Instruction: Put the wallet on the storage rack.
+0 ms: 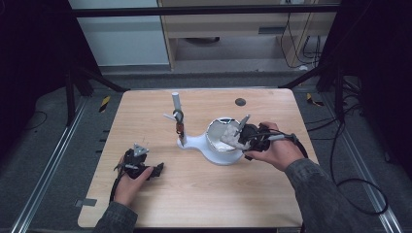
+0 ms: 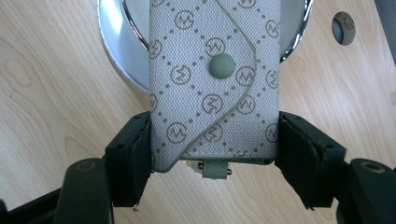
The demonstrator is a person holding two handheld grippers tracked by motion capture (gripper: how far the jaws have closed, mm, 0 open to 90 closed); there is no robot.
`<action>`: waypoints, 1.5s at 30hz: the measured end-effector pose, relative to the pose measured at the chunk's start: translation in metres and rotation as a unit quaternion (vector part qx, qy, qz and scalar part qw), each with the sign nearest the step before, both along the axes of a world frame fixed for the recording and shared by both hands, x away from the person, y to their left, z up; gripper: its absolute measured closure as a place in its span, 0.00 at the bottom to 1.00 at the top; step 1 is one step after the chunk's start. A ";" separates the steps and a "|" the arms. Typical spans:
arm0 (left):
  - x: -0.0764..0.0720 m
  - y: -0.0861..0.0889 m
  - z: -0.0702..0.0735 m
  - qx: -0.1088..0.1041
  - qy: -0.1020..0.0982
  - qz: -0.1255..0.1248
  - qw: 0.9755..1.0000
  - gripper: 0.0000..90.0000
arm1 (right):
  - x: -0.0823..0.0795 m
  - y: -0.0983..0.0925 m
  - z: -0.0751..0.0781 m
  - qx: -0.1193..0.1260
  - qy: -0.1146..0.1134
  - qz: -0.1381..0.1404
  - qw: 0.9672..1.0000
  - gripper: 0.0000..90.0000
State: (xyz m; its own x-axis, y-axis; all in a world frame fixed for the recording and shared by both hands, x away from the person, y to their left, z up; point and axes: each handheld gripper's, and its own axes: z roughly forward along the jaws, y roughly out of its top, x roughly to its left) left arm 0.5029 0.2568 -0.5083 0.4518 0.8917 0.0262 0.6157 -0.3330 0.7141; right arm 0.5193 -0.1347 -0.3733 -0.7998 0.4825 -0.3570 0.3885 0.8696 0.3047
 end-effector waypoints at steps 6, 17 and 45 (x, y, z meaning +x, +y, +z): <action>0.000 0.000 0.000 -0.001 -0.001 0.000 1.000 0.01 | 0.002 0.004 -0.001 -0.008 0.002 0.004 1.000 0.35; 0.000 0.000 0.000 -0.001 -0.001 0.000 1.000 0.01 | 0.003 0.007 0.001 -0.011 0.003 0.006 1.000 0.35; 0.000 0.000 0.000 -0.001 -0.001 0.000 1.000 0.01 | 0.006 0.013 -0.001 -0.020 0.012 0.010 1.000 0.35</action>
